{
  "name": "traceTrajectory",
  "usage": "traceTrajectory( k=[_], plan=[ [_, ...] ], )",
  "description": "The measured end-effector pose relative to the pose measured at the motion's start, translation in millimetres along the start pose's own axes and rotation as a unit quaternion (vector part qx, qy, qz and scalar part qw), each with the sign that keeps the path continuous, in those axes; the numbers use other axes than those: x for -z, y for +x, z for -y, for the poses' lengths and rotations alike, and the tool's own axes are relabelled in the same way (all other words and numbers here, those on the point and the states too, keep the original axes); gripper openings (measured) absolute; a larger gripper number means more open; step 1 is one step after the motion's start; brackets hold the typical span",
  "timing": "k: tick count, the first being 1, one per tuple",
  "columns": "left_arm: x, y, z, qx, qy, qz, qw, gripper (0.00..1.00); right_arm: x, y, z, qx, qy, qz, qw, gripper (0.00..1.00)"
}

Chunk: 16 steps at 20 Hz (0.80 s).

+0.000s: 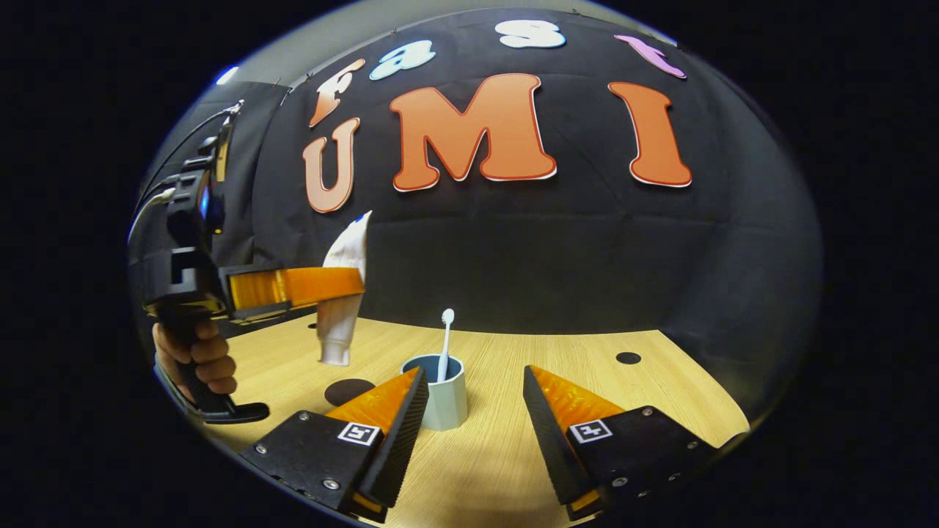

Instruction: Put the toothbrush and toothpaste on the desktop into the cup, then pick up the cup and place it on the coaster on the desktop.

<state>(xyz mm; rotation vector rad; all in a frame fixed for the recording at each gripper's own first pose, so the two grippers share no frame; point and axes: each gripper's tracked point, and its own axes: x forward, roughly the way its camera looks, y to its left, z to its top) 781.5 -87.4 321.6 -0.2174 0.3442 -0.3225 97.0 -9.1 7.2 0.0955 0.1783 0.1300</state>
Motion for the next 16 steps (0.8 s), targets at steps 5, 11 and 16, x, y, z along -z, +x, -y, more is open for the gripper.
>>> traceTrajectory(
  k=[5,11,16],
  plan=[
    [-0.4,23.5,6.6,0.015,-0.008,0.02,1.0,0.13,8.4,-17.3,10.8,0.011,-0.001,-0.002,1.0,0.82],
    [5.4,50.0,8.1,0.026,-0.002,0.044,0.999,0.13,6.6,-30.5,11.9,0.007,-0.01,0.02,1.0,0.83],
    [34.0,69.3,-0.9,0.028,-0.006,0.027,0.999,0.13,7.2,-35.0,13.8,0.012,-0.015,0.024,1.0,0.83]
  ],
)
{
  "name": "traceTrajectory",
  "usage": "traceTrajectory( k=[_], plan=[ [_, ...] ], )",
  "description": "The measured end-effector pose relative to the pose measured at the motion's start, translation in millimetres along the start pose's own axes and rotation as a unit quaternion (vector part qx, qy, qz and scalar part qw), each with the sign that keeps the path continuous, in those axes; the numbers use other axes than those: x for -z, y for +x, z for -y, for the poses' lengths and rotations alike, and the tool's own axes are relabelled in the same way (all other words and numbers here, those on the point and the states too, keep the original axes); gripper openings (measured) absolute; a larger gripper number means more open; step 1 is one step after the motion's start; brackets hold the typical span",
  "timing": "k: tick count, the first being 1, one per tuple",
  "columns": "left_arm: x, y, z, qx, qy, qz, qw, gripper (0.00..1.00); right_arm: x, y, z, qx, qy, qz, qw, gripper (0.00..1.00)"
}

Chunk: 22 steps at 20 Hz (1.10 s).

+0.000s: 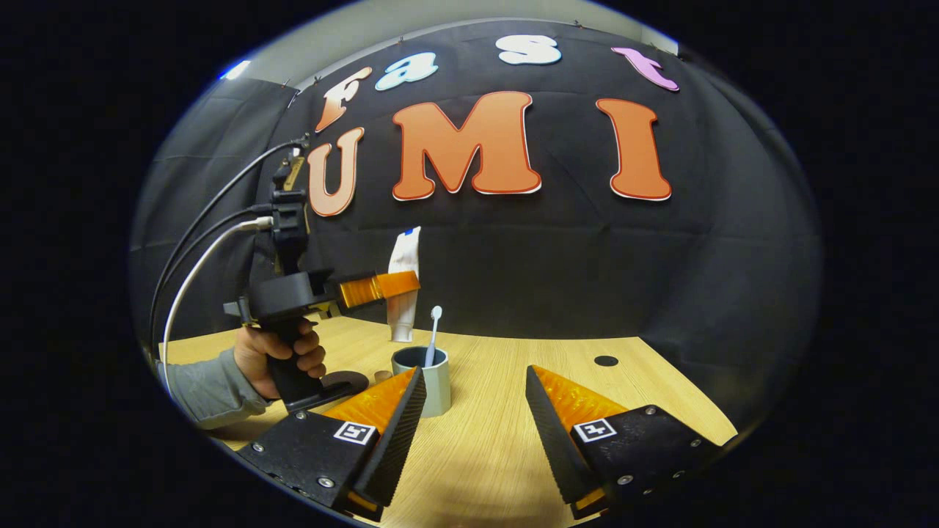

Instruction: Put the toothbrush and toothpaste on the desktop into the cup, then pick up the cup and place it on the coaster on the desktop.

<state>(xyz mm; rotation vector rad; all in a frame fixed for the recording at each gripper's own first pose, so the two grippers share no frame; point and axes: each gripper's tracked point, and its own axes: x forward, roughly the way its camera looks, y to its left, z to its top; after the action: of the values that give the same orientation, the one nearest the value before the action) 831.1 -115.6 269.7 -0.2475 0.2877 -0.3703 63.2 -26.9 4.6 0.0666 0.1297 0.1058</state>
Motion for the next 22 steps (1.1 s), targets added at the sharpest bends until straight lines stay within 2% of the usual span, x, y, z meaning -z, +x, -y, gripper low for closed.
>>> traceTrajectory(
  k=[9,19,22],
  plan=[
    [30.0,8.4,-5.1,-0.006,0.008,-0.028,1.0,0.14,2.9,-4.3,-1.1,0.003,0.003,-0.005,1.0,0.83],
    [53.2,5.9,-12.4,-0.036,0.06,-0.062,0.996,0.14,8.9,-8.2,2.2,0.012,0.014,-0.014,1.0,0.83],
    [58.7,4.3,-7.7,-0.029,0.047,-0.076,0.996,0.18,13.2,-9.3,2.9,0.015,0.013,-0.018,1.0,0.83]
  ],
)
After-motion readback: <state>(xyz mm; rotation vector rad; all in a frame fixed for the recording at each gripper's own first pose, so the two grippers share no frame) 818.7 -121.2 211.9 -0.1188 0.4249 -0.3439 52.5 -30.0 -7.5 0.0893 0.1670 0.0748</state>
